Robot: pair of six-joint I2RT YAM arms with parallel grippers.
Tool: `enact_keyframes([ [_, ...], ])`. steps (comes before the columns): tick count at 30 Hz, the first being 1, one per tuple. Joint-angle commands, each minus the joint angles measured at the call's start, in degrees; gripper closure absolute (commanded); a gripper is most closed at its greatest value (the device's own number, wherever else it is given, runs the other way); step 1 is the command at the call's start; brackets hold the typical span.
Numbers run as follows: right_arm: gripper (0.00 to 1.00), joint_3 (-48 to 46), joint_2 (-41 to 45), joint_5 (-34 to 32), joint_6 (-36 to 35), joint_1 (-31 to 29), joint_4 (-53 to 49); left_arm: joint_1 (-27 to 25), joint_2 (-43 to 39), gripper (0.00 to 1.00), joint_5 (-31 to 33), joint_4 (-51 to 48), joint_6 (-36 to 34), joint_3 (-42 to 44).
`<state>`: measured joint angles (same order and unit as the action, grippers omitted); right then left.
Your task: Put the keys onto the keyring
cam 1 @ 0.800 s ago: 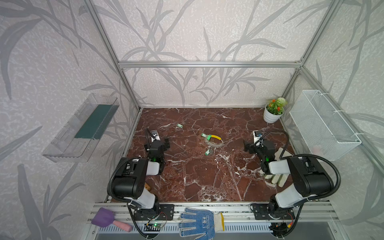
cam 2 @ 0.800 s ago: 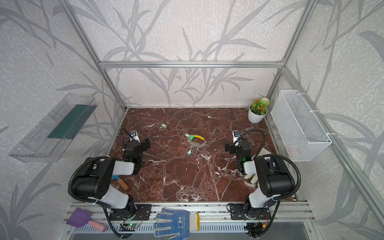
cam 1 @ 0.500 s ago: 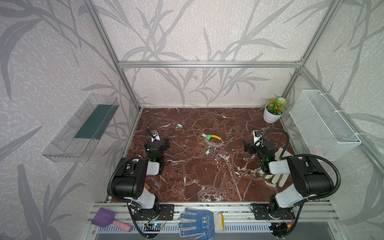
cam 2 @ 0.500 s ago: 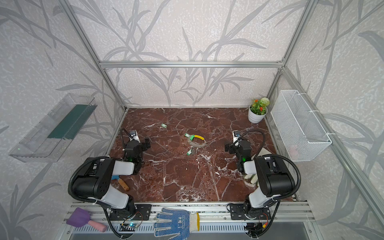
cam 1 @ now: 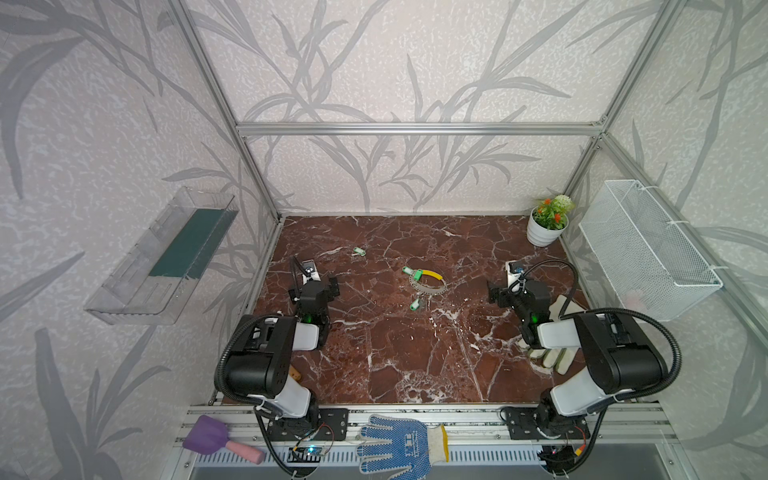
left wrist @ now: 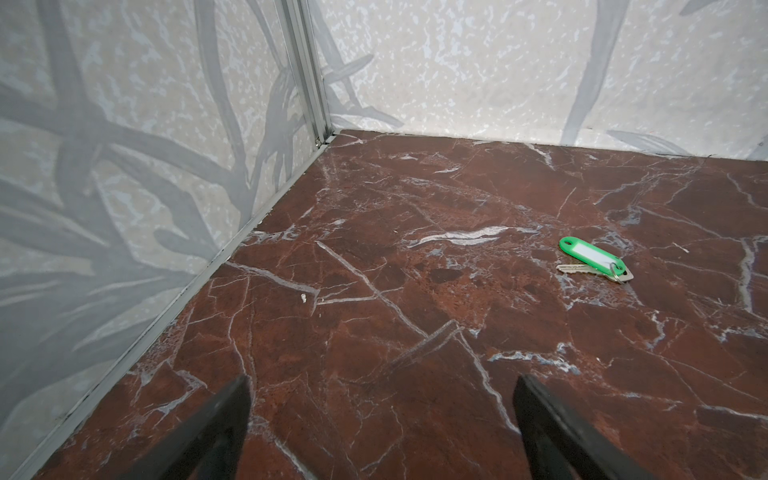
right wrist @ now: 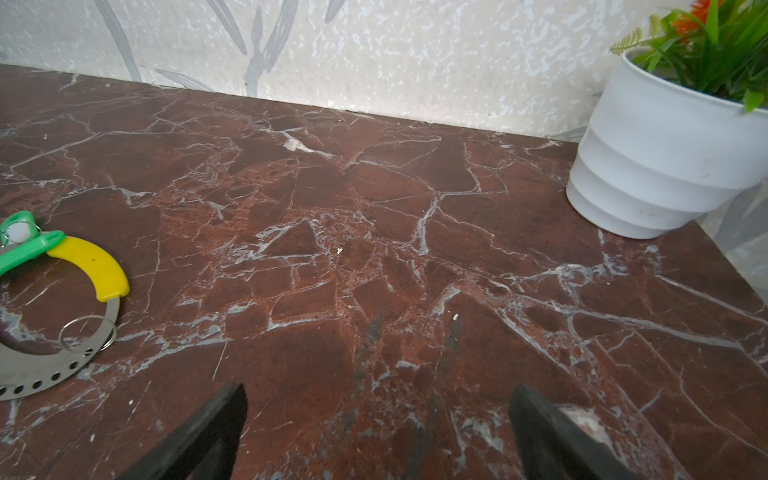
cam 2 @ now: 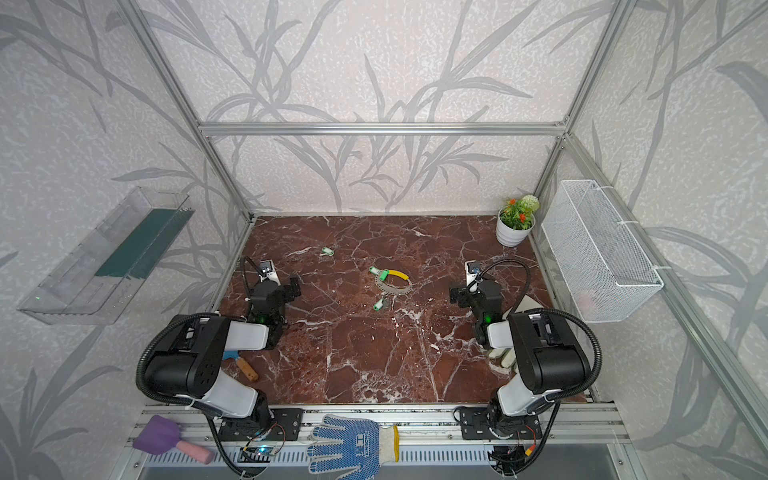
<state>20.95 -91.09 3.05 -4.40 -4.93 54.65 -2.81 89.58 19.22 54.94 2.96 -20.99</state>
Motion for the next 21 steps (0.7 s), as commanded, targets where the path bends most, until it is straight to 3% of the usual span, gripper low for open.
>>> enact_keyframes([
  [1,0.01,0.5,0.5,0.1,-0.4,-0.1,0.9,0.4,0.5,0.01,0.5,1.5,-0.4,0.2],
  [12,0.01,0.7,0.5,-0.6,-0.2,0.0,0.6,0.4,0.5,0.01,0.4,1.6,-0.4,0.3],
  [14,0.01,0.1,0.6,-2.6,0.1,-0.3,1.8,0.3,-1.0,0.01,-2.5,1.6,-1.7,0.9],
  [17,0.01,-3.7,4.2,-9.6,1.3,-1.3,6.2,-0.3,-8.4,0.01,-1.6,-8.1,-2.2,-1.1],
  [21,0.01,-4.5,15.2,-16.2,-0.7,-4.5,-1.2,-0.4,-19.1,0.01,3.7,-31.2,4.2,-9.7],
])
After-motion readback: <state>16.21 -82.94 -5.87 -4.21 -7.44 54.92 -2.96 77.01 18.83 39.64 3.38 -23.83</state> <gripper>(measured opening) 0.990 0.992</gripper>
